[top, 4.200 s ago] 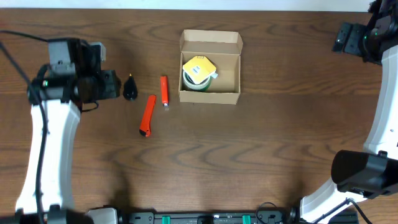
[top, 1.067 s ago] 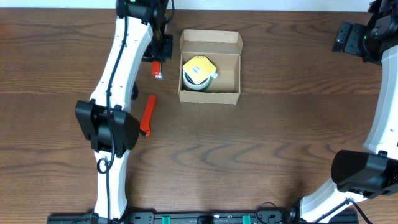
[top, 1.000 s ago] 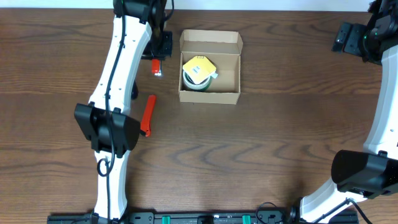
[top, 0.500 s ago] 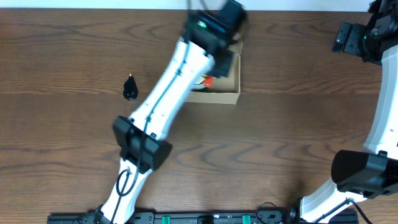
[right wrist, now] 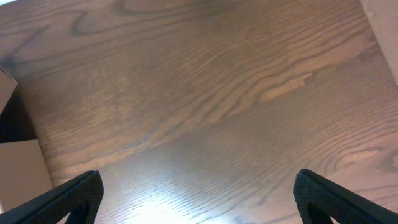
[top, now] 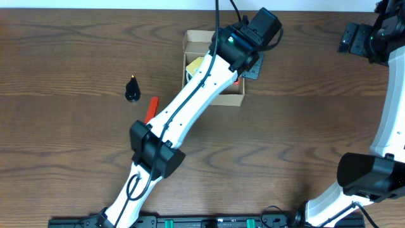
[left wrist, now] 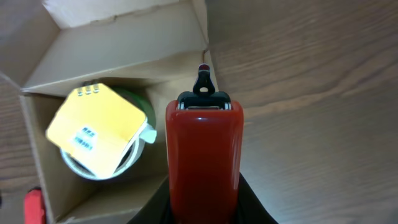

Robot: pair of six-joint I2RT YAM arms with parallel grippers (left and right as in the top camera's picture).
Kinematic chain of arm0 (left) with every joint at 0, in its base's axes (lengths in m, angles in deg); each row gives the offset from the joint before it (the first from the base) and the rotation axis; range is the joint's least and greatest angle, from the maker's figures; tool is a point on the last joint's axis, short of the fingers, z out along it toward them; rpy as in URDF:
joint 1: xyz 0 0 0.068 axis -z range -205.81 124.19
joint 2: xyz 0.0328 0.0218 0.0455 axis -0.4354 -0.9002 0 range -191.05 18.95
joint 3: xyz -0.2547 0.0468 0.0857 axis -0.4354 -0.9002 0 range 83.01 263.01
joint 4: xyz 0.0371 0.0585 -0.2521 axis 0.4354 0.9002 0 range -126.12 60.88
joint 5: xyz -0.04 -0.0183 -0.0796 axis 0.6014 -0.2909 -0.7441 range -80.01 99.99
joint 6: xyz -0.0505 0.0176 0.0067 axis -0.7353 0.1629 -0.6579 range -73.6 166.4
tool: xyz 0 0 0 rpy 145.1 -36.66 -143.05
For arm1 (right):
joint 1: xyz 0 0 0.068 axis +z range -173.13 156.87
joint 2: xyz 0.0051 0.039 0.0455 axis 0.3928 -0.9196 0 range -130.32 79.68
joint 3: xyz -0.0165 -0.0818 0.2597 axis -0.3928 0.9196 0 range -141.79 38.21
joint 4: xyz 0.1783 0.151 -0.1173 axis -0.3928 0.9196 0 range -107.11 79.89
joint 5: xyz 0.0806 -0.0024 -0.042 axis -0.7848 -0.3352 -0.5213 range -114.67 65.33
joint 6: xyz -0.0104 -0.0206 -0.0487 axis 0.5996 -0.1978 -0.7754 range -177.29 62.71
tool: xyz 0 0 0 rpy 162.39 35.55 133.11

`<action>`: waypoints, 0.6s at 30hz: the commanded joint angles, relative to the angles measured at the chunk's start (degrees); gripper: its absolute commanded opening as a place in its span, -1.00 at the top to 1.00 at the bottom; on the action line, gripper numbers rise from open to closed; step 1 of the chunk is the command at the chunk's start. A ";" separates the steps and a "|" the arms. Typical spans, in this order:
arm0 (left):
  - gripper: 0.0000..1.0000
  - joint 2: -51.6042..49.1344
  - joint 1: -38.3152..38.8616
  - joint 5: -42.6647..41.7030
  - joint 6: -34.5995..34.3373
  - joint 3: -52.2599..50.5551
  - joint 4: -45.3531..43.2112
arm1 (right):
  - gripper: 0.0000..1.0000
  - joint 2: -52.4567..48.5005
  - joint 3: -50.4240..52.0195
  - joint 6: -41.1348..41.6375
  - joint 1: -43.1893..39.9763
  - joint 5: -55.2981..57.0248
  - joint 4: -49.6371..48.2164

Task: Pack container
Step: 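Lift the red stapler with the left gripper and lower it into the box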

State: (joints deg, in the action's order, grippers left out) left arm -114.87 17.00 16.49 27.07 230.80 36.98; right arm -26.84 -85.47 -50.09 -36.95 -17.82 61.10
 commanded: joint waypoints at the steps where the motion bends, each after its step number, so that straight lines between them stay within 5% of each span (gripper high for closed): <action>1: 0.88 -3.72 -0.48 1.14 -0.61 0.74 -0.44 | -0.99 -0.26 0.15 0.68 -0.44 -0.24 0.02; 18: 0.89 -10.14 -2.75 0.94 0.02 0.72 -2.16 | -0.99 -0.26 0.15 0.68 -0.44 -0.22 0.02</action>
State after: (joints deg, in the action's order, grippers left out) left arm -124.31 15.38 16.43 26.92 230.80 35.23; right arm -26.84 -85.47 -50.09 -36.95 -17.82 61.10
